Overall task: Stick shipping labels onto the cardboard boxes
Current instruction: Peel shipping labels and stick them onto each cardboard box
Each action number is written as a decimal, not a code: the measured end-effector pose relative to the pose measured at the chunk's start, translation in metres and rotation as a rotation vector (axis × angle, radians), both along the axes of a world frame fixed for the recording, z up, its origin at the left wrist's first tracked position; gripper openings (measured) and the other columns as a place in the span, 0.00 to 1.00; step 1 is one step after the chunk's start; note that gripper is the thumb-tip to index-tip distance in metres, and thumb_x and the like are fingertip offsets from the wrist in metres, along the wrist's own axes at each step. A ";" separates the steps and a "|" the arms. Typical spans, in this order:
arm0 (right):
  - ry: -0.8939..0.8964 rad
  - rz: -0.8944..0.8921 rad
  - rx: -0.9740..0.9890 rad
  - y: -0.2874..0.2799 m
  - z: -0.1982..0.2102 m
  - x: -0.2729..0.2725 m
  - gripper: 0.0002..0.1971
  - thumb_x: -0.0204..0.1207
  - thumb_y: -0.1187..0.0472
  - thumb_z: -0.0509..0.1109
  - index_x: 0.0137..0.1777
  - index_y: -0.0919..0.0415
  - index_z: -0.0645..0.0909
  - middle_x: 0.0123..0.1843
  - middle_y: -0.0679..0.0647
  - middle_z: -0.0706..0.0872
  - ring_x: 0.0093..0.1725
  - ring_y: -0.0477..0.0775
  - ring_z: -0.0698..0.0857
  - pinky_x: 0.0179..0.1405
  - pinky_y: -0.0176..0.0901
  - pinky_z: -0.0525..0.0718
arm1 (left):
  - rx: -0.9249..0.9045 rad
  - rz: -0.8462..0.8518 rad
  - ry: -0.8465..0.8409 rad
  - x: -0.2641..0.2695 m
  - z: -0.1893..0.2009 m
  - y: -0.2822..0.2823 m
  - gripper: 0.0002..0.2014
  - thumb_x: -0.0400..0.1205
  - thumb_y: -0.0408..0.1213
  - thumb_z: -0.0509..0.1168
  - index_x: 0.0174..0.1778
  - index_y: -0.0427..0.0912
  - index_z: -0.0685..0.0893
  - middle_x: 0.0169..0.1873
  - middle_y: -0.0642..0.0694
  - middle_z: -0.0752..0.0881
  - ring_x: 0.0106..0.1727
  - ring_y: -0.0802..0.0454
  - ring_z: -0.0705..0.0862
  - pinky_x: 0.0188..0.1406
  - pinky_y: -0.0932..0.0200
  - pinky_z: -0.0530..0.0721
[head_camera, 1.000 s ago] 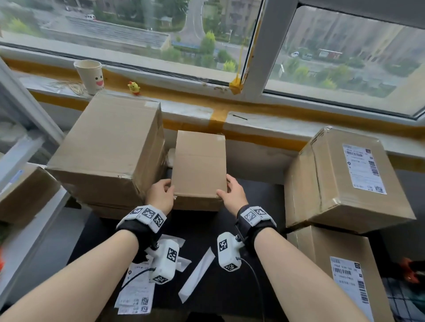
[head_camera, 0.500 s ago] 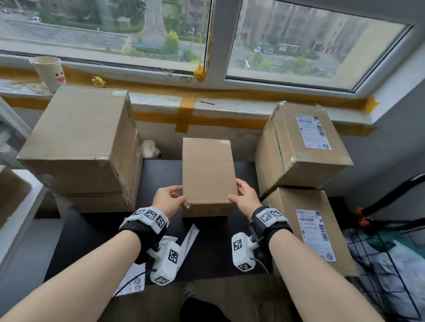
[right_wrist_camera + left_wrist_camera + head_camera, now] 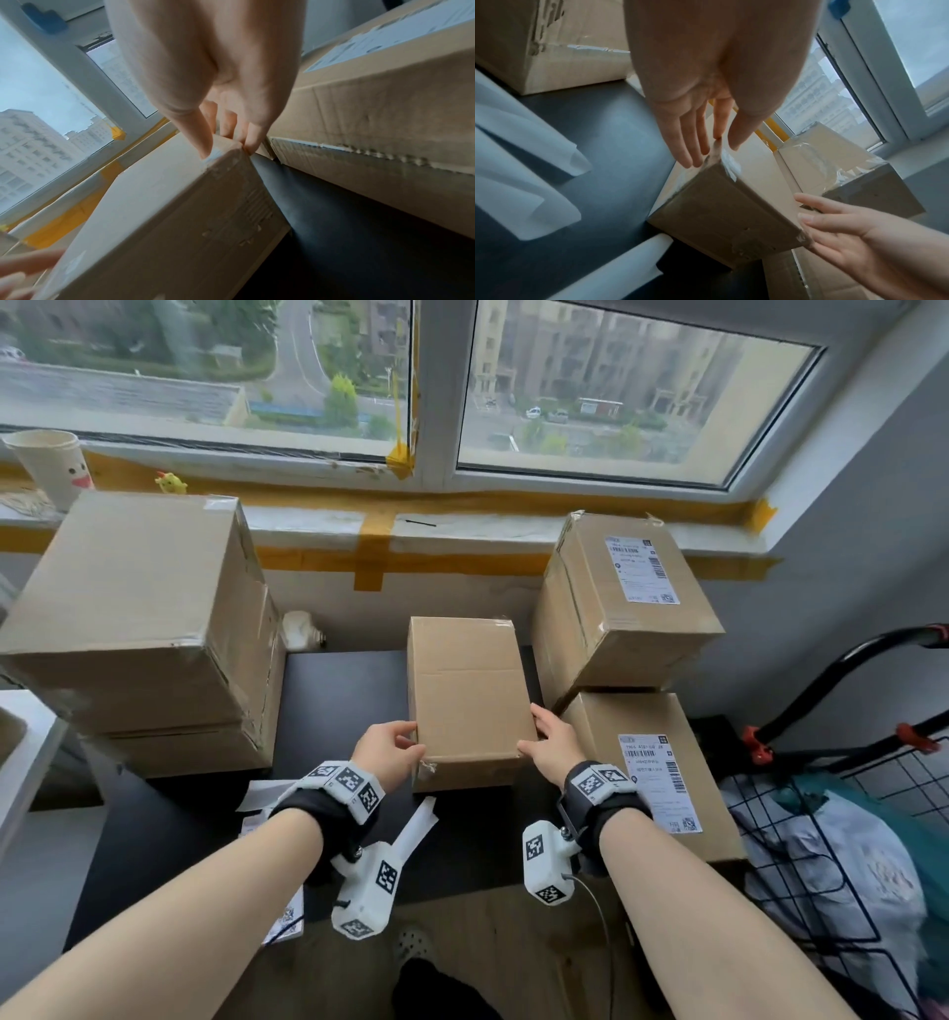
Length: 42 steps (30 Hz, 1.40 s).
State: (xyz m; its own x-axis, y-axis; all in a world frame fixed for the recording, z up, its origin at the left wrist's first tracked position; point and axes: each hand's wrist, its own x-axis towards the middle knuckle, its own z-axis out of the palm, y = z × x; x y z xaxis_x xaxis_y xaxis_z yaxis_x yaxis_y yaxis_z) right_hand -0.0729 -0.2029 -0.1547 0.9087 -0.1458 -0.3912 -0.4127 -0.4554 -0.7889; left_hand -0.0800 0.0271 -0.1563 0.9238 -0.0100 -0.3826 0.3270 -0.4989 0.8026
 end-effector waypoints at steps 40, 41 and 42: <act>-0.115 1.017 -0.523 0.238 -0.076 -0.137 0.22 0.82 0.57 0.63 0.75 0.56 0.70 0.81 0.51 0.66 0.79 0.54 0.66 0.77 0.50 0.67 | 0.675 -0.323 0.040 -0.175 -0.073 0.181 0.18 0.85 0.40 0.56 0.72 0.52 0.75 0.74 0.56 0.72 0.70 0.50 0.76 0.63 0.49 0.79; -0.119 1.011 -0.514 0.241 -0.081 -0.137 0.23 0.81 0.57 0.63 0.76 0.56 0.69 0.82 0.51 0.64 0.80 0.54 0.65 0.77 0.50 0.67 | 0.661 -0.333 0.025 -0.176 -0.078 0.182 0.19 0.85 0.40 0.56 0.73 0.53 0.74 0.76 0.58 0.70 0.72 0.51 0.74 0.64 0.50 0.79; -0.123 1.002 -0.502 0.242 -0.085 -0.137 0.23 0.81 0.57 0.64 0.76 0.56 0.68 0.83 0.51 0.63 0.80 0.53 0.64 0.77 0.50 0.67 | 0.651 -0.346 0.017 -0.177 -0.083 0.182 0.19 0.85 0.41 0.55 0.74 0.53 0.73 0.78 0.58 0.67 0.75 0.52 0.71 0.67 0.50 0.77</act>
